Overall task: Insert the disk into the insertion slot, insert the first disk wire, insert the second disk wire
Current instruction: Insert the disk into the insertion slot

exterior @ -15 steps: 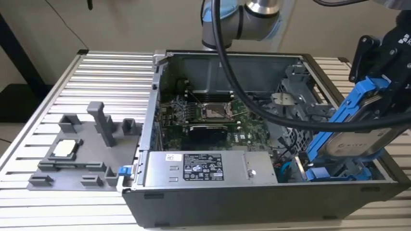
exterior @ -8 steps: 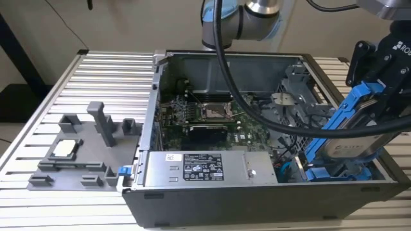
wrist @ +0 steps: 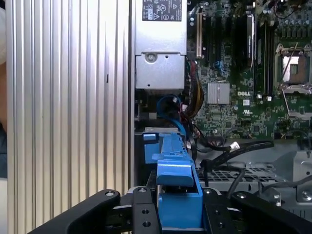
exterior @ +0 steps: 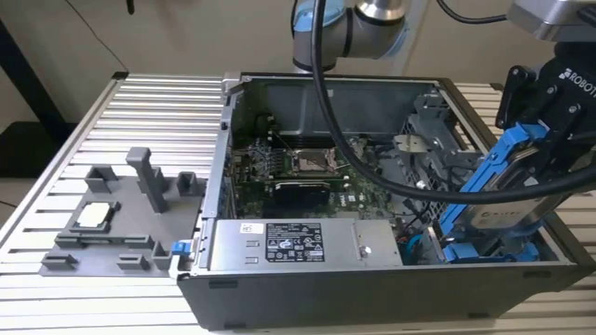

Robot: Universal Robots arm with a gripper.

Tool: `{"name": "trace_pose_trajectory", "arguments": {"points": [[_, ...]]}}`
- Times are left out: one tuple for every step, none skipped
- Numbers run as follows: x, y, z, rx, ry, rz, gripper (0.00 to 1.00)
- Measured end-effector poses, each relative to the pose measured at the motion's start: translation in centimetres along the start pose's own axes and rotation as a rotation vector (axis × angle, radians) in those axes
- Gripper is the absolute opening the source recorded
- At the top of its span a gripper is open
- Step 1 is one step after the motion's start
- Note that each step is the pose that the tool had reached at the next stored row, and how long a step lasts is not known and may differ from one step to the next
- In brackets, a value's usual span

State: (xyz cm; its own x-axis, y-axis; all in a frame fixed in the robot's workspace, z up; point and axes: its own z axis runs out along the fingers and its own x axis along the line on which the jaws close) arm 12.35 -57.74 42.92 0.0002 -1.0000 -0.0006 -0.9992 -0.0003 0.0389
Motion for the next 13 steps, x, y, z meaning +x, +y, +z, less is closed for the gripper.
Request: {"name": "trace_pose_trajectory", "arguments": {"points": [[-0.01, -0.01, 0.12, 0.0, -0.0002, 0.0, 0.33], [-0.02, -0.03, 0.22, 0.0, 0.0, 0.0, 0.33], [-0.02, -0.04, 0.33, 0.0, 0.0001, 0.0, 0.33], [-0.03, -0.05, 0.45, 0.0, 0.0001, 0.0, 0.33], [-0.03, -0.07, 0.57, 0.0, 0.0001, 0.0, 0.33], [-0.04, -0.09, 0.68, 0.0, 0.0001, 0.0, 0.33], [-0.05, -0.11, 0.81, 0.0, 0.0, 0.0, 0.33], [-0.07, -0.12, 0.92, 0.0, 0.0002, 0.0, 0.33], [-0.08, -0.15, 1.04, 0.0, 0.0, 0.0, 0.33], [-0.09, -0.16, 1.15, 0.0, 0.0, 0.0, 0.33], [-0.1, -0.19, 1.25, 0.0, 0.0001, 0.0, 0.33], [-0.1, -0.2, 1.34, 0.0, -0.0001, 0.0, 0.33], [-0.11, -0.22, 1.42, 0.0, -0.0002, 0.0, 0.33]]}}
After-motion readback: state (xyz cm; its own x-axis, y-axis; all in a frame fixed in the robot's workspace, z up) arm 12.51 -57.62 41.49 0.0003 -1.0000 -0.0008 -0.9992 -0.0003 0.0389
